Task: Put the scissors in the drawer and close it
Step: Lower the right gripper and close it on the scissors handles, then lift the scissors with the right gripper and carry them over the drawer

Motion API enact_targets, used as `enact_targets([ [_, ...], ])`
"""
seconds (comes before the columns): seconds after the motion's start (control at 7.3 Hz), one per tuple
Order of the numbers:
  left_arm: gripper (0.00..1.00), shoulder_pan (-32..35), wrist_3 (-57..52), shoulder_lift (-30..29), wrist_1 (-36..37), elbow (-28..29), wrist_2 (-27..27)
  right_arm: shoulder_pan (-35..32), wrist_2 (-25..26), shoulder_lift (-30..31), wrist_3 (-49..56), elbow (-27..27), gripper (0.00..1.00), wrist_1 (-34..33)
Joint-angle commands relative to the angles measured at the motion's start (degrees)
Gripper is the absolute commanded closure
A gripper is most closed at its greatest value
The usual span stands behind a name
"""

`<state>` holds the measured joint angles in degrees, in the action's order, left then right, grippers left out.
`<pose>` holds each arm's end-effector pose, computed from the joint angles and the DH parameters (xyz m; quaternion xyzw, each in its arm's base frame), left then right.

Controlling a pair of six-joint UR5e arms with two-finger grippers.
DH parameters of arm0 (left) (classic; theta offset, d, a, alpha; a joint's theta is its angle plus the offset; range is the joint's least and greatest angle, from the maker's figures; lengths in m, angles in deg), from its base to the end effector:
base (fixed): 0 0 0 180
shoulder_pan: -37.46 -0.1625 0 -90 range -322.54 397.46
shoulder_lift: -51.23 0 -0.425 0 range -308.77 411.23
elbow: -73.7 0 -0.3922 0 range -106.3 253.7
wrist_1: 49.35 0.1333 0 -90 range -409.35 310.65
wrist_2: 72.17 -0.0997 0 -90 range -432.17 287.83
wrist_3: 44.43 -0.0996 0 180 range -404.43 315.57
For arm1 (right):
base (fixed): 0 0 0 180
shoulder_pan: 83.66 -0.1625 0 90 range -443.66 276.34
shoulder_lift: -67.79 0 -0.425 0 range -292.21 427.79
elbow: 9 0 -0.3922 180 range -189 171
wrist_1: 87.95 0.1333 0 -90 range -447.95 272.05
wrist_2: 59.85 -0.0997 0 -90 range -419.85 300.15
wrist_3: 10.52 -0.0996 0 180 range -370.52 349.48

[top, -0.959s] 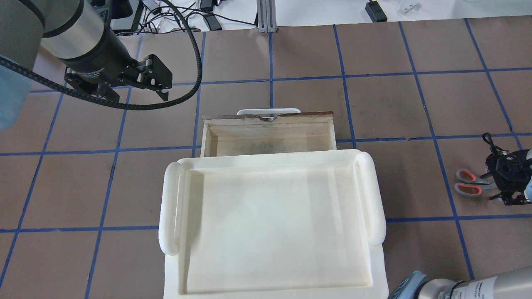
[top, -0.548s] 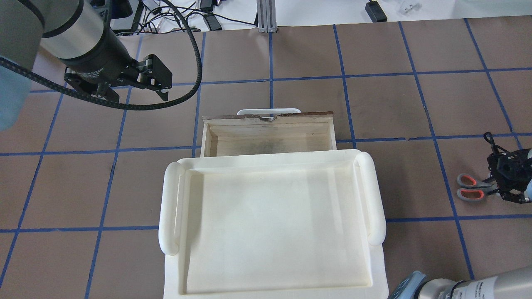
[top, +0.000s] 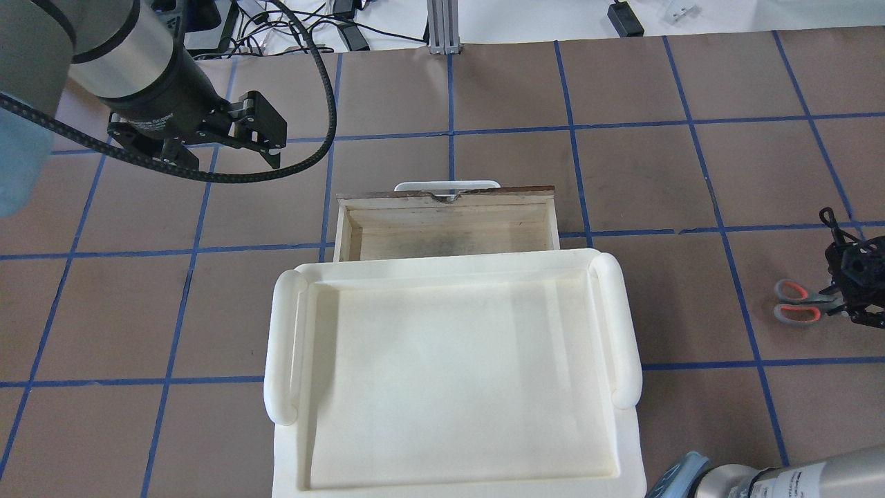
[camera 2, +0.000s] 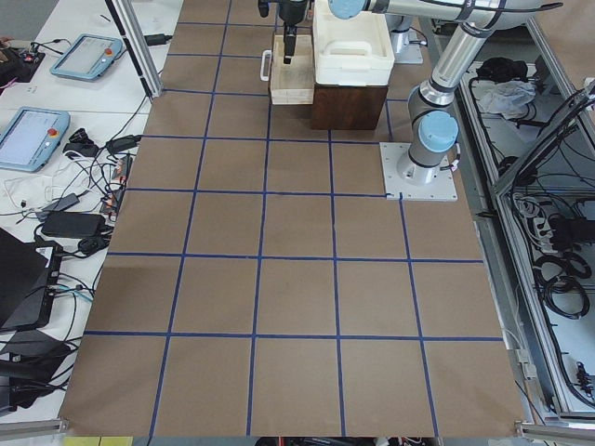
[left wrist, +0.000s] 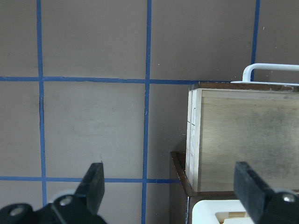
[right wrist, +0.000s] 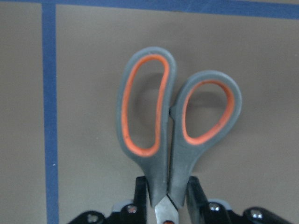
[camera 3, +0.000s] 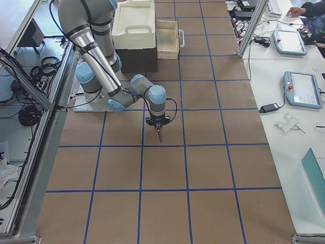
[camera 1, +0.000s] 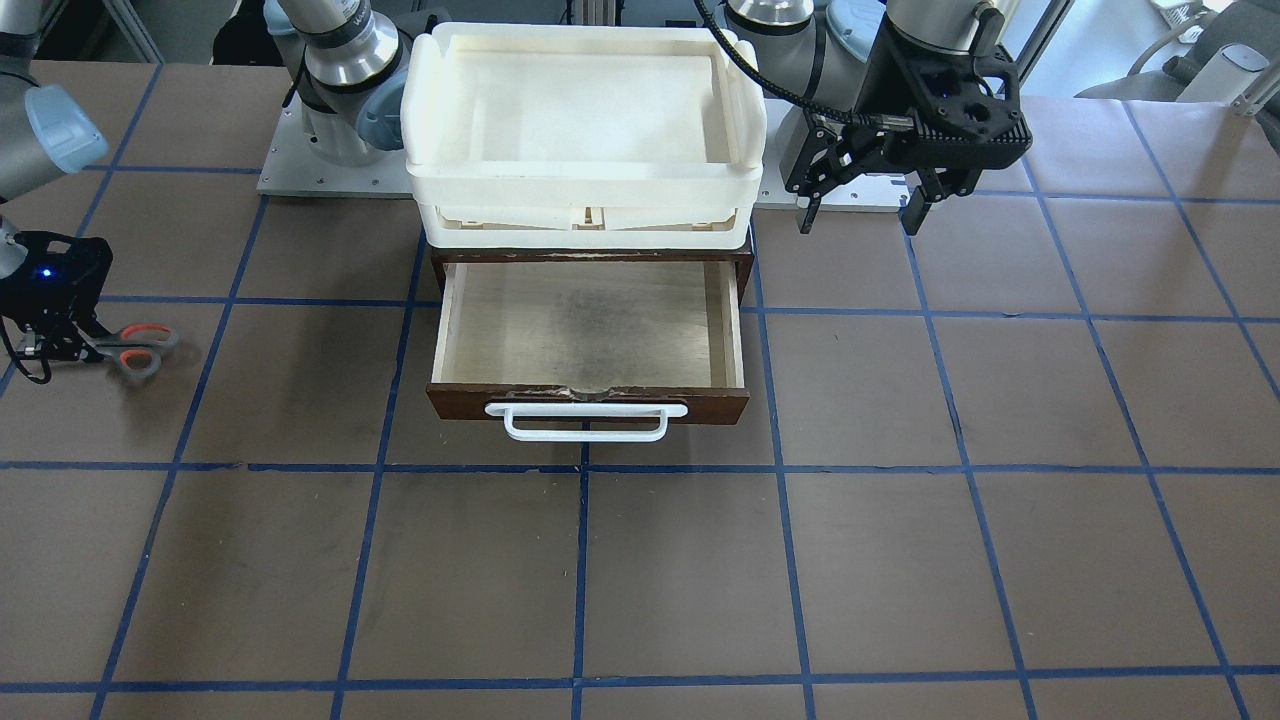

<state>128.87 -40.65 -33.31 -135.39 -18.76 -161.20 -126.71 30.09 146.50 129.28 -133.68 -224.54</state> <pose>-0.1463 -0.4588 0.5193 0.0201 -0.9979 0.0603 0.0112 -0.2426 -0.4092 0.1988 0.7245 -0.6893 0.0002 0.0054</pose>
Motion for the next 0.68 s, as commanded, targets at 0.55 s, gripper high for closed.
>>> enact_targets([
  [0.55, 0.00, -0.18, 0.00, 0.25, 0.09, 0.00, 0.09, -7.20, 0.23, 5.14, -7.77, 25.05, 1.00, 30.54],
])
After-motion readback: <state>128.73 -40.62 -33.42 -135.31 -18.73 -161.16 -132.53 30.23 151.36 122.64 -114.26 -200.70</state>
